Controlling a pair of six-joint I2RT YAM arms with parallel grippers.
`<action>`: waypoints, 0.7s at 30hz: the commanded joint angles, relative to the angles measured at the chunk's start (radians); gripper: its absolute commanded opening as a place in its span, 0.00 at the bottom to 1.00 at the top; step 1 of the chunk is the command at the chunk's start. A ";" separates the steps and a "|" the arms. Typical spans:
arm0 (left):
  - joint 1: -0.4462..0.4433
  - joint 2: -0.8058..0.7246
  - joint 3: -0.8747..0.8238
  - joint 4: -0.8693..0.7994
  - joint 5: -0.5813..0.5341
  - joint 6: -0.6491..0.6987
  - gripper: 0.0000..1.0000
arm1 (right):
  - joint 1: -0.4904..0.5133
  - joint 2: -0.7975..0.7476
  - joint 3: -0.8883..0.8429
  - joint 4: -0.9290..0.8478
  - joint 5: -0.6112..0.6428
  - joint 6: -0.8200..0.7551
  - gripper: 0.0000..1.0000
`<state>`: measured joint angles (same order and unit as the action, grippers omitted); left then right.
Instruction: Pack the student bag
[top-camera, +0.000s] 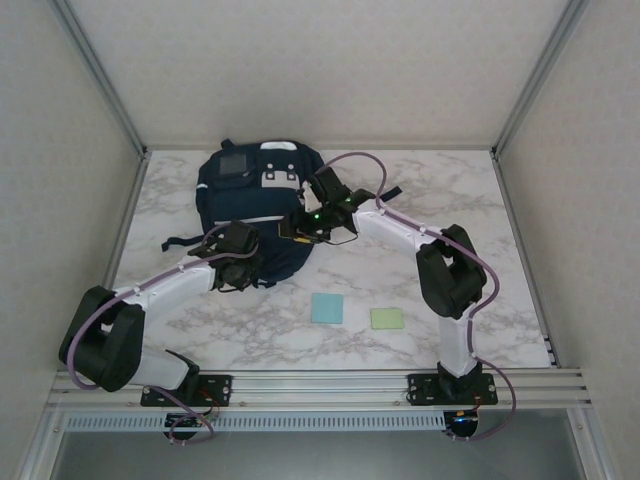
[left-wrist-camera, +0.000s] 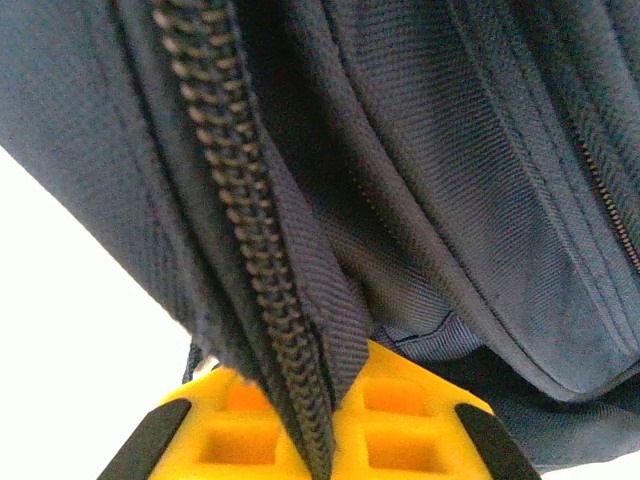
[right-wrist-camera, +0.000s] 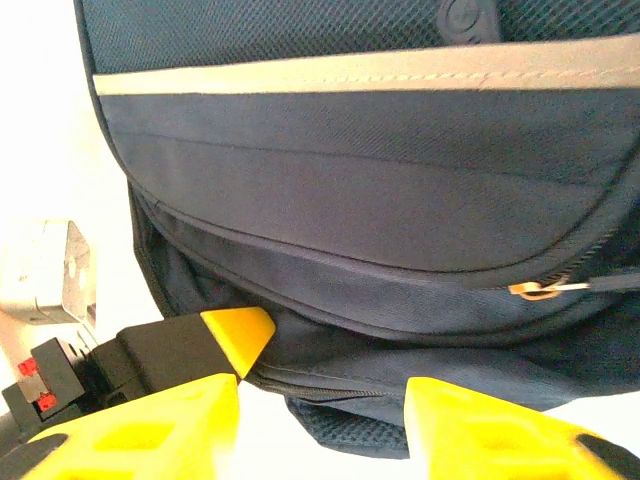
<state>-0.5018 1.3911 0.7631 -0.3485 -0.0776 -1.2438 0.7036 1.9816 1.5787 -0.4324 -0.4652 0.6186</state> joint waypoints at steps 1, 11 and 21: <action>-0.007 -0.055 0.034 0.030 -0.014 0.062 0.00 | -0.046 -0.023 0.067 -0.076 0.091 -0.070 0.47; -0.007 -0.113 0.010 -0.030 -0.035 0.105 0.00 | -0.062 0.209 0.320 -0.137 0.295 -0.162 0.43; -0.007 -0.106 0.010 -0.027 -0.022 0.107 0.00 | -0.063 0.376 0.455 -0.149 0.295 -0.115 0.42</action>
<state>-0.5014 1.3163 0.7631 -0.3664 -0.0875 -1.1732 0.6392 2.3447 1.9953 -0.5438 -0.2020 0.4900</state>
